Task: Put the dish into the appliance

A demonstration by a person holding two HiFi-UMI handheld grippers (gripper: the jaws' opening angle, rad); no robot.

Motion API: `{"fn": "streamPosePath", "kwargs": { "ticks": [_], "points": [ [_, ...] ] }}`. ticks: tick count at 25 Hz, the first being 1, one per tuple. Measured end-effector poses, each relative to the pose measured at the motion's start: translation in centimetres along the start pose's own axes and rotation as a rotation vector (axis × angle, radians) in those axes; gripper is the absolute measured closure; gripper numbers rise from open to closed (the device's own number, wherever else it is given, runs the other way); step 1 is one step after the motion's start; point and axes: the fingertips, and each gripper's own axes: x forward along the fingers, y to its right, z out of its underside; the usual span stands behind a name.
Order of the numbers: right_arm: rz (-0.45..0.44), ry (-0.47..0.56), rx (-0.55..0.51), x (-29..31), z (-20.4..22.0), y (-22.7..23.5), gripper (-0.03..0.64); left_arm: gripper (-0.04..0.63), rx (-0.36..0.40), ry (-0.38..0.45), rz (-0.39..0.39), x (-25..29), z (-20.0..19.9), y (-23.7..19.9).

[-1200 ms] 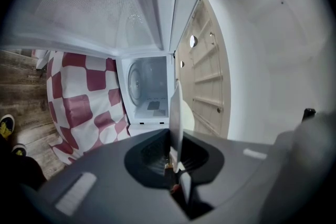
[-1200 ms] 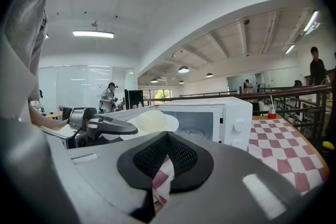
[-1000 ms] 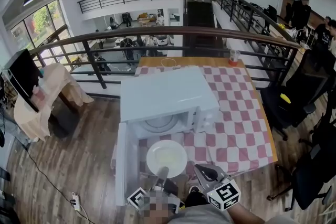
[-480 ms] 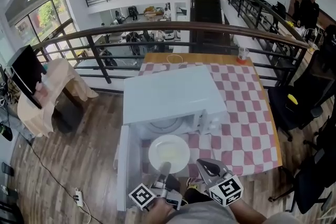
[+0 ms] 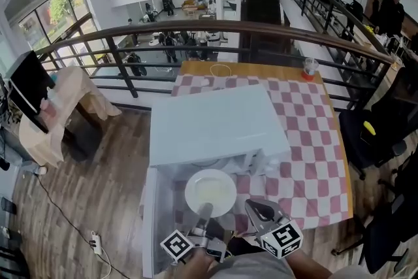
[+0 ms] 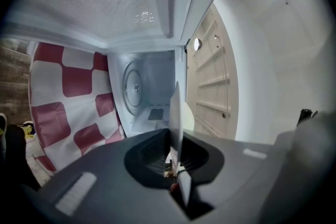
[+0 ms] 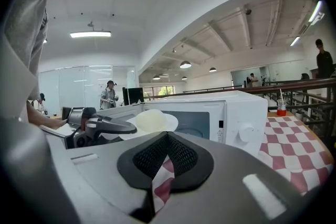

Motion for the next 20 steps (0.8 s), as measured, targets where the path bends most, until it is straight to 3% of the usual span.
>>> {"fn": "streamPosePath", "kwargs": {
  "ticks": [20],
  "points": [
    [-0.098, -0.012, -0.015, 4.8, -0.8, 3.0, 0.618, 0.568, 0.006, 0.018, -0.096, 4.6, -1.7, -4.5]
  ]
}}
